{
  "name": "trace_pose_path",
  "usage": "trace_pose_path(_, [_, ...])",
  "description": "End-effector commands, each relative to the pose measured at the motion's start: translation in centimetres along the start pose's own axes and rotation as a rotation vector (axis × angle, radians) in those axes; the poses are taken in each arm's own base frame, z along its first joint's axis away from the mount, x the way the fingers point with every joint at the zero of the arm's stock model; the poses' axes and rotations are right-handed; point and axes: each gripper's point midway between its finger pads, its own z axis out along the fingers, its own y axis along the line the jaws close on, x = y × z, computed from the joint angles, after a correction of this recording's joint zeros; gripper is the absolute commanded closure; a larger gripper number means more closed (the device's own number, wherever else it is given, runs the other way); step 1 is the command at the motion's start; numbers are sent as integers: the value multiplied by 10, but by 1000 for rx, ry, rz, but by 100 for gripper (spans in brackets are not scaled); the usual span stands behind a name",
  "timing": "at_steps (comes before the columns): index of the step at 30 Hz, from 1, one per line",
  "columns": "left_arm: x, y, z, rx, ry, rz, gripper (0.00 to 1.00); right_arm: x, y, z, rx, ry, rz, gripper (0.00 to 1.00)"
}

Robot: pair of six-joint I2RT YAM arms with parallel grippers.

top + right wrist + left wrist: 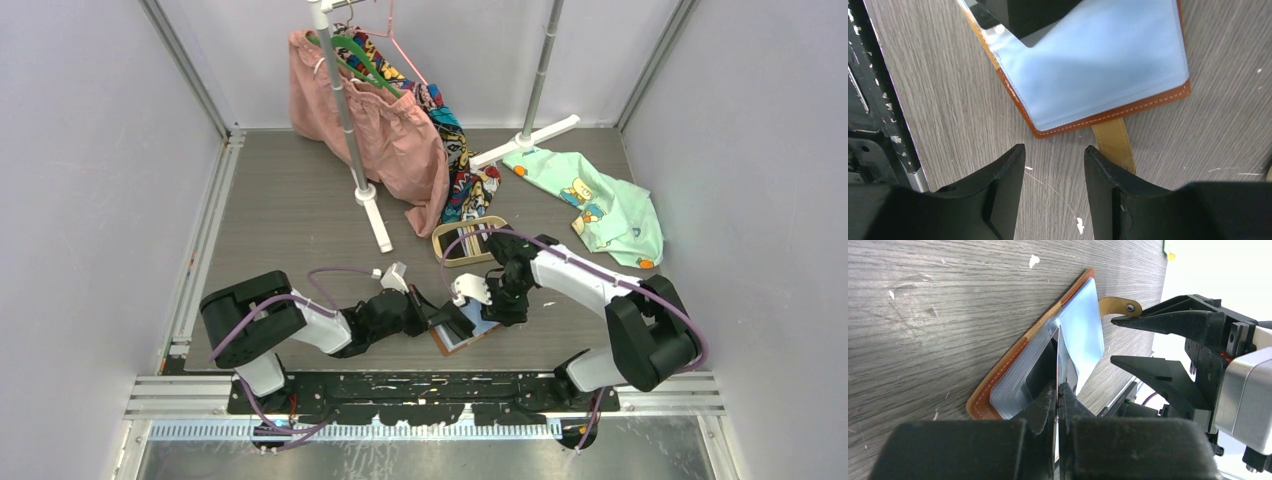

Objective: Put the credit cards into the card holder
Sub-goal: Insert the credit card into the card holder.

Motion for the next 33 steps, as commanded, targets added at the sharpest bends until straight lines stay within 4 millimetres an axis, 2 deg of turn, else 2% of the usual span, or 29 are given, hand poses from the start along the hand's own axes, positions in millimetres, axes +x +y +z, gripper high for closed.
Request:
trace_pose_path(1, [-3, -7, 4, 20, -22, 5, 100, -4, -8, -15, 43, -21, 1, 48])
trace_pose_path(8, [-1, -5, 6, 16, -11, 1, 100, 3, 2, -7, -17, 6, 8, 48])
trace_pose_path(19, [3, -6, 7, 25, 6, 2, 100, -15, 6, -16, -3, -88, -13, 48])
trace_pose_path(27, [4, -4, 6, 23, 14, -7, 100, -28, 15, -23, -2, -174, -98, 48])
trace_pose_path(33, [7, -3, 6, 19, 27, -21, 100, -19, 14, -21, -16, -126, -105, 48])
